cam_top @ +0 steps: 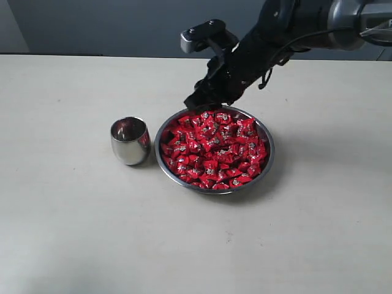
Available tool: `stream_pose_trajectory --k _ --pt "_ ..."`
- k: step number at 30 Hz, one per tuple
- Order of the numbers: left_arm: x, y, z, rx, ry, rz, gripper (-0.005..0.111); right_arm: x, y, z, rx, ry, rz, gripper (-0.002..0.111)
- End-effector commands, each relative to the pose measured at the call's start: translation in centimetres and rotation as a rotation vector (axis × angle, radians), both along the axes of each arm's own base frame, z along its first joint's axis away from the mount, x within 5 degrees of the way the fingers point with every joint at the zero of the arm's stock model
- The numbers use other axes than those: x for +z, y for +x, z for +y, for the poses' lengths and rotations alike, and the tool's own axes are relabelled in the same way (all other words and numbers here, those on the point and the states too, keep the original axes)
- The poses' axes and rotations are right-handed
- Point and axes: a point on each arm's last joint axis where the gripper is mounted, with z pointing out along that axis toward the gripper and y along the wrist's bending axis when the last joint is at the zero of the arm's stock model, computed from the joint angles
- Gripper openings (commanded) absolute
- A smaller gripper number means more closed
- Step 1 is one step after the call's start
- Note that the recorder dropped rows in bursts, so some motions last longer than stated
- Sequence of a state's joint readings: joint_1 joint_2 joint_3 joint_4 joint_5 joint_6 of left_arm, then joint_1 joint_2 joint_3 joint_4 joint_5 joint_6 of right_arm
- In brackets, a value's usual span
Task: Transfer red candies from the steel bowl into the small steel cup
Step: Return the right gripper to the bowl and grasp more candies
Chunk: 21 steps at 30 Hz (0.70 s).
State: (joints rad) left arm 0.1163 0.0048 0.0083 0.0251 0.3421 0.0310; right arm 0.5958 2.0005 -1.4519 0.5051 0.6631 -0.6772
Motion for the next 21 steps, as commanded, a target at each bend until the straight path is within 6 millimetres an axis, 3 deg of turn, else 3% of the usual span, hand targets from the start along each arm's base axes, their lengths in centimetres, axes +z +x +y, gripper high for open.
stream_pose_trajectory --k 1,4,21 --pt "0.4 0.0 0.0 -0.008 0.002 -0.018 0.0 -1.0 0.9 -2.2 -0.068 -0.013 0.013 0.038" --pt "0.4 0.0 0.0 -0.008 0.002 -0.018 0.0 -1.4 1.3 -3.0 -0.102 -0.009 0.019 0.038" --pt "0.4 0.0 0.0 -0.008 0.002 -0.018 0.0 -5.6 2.7 -2.3 -0.211 0.027 0.045 0.038"
